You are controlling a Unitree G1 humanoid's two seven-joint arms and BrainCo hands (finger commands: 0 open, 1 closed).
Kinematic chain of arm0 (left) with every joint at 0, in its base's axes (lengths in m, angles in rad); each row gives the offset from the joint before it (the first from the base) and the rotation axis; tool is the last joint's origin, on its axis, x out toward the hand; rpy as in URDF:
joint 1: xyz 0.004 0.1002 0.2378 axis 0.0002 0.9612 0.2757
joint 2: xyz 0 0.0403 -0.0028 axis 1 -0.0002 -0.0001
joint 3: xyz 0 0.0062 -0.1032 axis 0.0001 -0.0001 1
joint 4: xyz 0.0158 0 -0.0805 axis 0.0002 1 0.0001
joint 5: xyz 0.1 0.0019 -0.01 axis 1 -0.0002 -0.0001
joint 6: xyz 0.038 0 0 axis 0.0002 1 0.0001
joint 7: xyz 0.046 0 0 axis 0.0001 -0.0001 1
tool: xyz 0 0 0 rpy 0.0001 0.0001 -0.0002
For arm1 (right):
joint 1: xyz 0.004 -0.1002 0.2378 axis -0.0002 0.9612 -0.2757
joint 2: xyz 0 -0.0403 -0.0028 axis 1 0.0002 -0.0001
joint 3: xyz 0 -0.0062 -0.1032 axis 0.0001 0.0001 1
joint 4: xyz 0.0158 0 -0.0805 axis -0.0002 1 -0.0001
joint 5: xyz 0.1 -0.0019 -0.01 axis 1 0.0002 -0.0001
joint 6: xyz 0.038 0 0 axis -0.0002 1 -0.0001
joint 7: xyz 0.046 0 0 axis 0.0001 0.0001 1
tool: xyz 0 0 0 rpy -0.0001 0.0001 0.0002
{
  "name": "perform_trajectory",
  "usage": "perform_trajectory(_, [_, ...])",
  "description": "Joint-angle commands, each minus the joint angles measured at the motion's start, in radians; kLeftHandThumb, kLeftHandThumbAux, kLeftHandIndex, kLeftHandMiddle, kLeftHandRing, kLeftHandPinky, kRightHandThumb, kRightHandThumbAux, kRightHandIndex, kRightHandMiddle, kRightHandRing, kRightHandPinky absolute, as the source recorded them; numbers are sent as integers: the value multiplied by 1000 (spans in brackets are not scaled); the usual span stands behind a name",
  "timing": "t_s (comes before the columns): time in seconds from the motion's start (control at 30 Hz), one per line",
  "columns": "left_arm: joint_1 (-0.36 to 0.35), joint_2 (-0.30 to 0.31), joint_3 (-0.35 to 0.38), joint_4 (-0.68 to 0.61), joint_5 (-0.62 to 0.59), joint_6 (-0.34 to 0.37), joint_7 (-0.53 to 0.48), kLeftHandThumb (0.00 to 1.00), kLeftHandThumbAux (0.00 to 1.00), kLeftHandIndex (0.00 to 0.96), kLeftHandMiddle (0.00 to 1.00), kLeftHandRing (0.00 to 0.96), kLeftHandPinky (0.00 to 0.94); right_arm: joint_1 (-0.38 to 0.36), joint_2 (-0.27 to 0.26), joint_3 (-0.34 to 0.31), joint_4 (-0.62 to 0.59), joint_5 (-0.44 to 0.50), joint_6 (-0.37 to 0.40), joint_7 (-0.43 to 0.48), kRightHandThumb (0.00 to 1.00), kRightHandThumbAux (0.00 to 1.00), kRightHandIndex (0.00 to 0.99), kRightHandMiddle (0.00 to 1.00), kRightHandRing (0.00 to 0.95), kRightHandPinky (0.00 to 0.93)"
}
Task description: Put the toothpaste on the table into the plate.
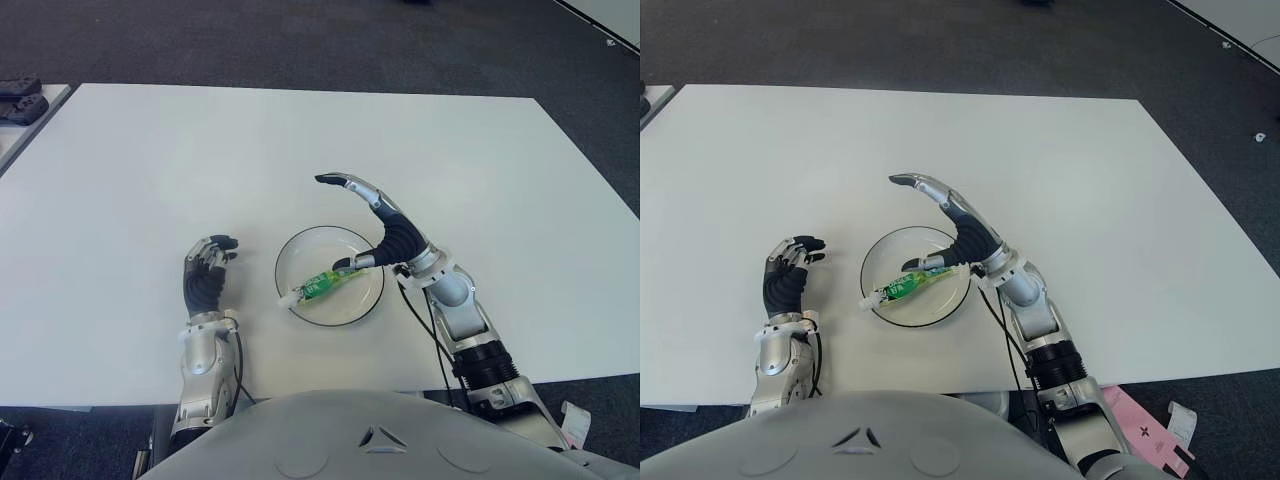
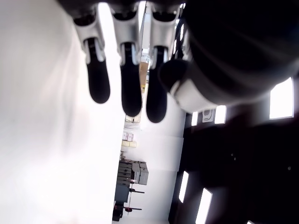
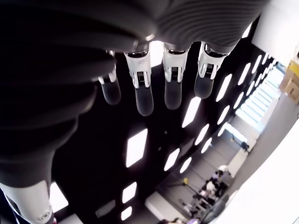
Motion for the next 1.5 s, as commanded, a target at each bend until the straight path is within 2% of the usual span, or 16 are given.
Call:
perform_trajectory(0.03, [14,-21,0,32,7,40,-10,713,723,424,449,403,395,26,39,-28,-1,90,20,-11,0,729,163,204,145,117])
perform_trajectory(0.17, [11,-20,0,34,5,45,-10,714,723,424,450,401,393,57,91,-57,-15,148,39,-41,5,802,221,241,193,194])
perform_trajectory(0.3, [9,-22,1,33,2,49,-10,715,723,424,450,400,391,86,132,-79,-26,203,69,-58,4,897,312,313,292,322])
perform_trajectory(0.47, [7,-26,1,29,0,59,-6,716,723,424,448,396,379,94,163,-134,51,279,77,-49,0,935,371,386,382,405])
perform_trajectory(0.67, [7,-21,0,22,-3,70,-12,714,723,423,444,396,381,112,218,-174,77,235,24,-98,3,976,450,448,447,469])
perform_trajectory(0.7, [8,-20,0,21,-4,71,-13,713,723,423,445,399,385,115,225,-178,77,225,19,-106,249,890,441,463,464,486])
perform_trajectory(0.73, [8,-20,1,20,-4,72,-14,713,723,423,445,400,387,116,230,-180,77,218,16,-111,408,834,436,472,475,497])
perform_trajectory(0.83, [9,-21,2,8,-4,90,-9,712,723,423,447,406,391,130,244,-189,66,175,38,-148,600,767,430,498,507,521])
perform_trajectory(1.03, [10,-25,4,-12,-2,119,1,713,723,423,449,411,383,167,272,-200,25,87,111,-228,686,737,428,503,509,485])
perform_trajectory(1.17, [10,-25,4,-18,-1,126,-1,712,723,423,449,411,375,184,282,-200,2,52,153,-263,696,734,427,483,487,463])
perform_trajectory(1.37, [10,-23,4,-16,-3,119,-9,711,723,422,444,408,378,194,261,-229,37,36,168,-286,696,733,423,453,457,445])
perform_trajectory(1.5, [9,-25,5,-16,-3,118,-6,711,723,422,445,410,384,195,265,-231,30,20,192,-302,695,733,421,444,447,442])
